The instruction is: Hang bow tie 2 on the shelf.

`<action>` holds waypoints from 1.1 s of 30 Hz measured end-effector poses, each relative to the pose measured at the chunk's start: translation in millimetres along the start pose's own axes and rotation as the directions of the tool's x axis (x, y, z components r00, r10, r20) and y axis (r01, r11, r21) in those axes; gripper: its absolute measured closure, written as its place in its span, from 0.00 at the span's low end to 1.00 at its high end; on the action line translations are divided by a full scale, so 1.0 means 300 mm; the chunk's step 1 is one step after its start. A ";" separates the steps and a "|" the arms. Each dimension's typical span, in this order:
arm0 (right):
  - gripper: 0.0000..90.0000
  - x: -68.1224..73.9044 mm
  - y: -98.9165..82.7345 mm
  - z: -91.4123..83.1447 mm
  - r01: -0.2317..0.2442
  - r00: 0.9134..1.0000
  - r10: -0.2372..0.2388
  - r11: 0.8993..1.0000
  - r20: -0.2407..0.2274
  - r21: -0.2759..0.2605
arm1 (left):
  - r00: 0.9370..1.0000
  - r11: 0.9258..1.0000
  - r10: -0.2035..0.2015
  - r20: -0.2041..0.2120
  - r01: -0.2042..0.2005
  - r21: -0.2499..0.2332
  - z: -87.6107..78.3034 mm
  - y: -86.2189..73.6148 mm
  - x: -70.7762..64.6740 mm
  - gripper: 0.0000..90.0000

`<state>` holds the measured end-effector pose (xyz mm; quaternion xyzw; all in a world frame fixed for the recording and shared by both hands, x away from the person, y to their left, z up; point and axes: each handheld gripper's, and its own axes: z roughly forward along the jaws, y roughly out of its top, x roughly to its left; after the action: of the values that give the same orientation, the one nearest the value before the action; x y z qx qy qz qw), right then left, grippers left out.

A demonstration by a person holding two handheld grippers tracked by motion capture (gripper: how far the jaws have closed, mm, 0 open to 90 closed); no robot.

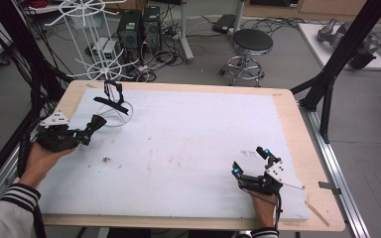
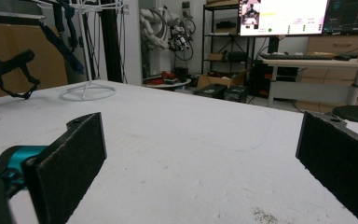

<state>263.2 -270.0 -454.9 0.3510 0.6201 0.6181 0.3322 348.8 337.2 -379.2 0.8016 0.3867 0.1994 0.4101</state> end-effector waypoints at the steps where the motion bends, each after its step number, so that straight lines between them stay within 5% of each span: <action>1: 0.01 0.000 0.000 0.001 0.003 1.000 -0.003 1.000 -0.001 -0.002 | 1.000 1.000 -0.004 -0.002 0.004 -0.013 -0.007 0.000 -0.001 0.86; 10: 0.01 0.000 0.000 0.000 -0.006 1.000 0.006 1.000 0.001 0.000 | 0.999 0.992 -0.027 -0.041 0.021 -0.128 -0.072 -0.005 -0.006 0.86; 21: 0.01 0.000 0.000 -0.001 -0.006 1.000 0.006 1.000 0.001 0.001 | 0.997 0.958 -0.072 -0.030 0.061 -0.279 -0.153 0.019 0.008 0.86; 33: 0.01 0.000 0.000 0.000 -0.007 1.000 0.007 1.000 -0.001 -0.001 | 0.995 0.938 -0.084 -0.051 0.061 -0.340 -0.199 0.069 0.024 0.86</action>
<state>263.1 -270.0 -455.0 0.3528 0.6186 0.6197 0.3300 324.7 365.3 -327.5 0.6976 0.3890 0.2733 0.5360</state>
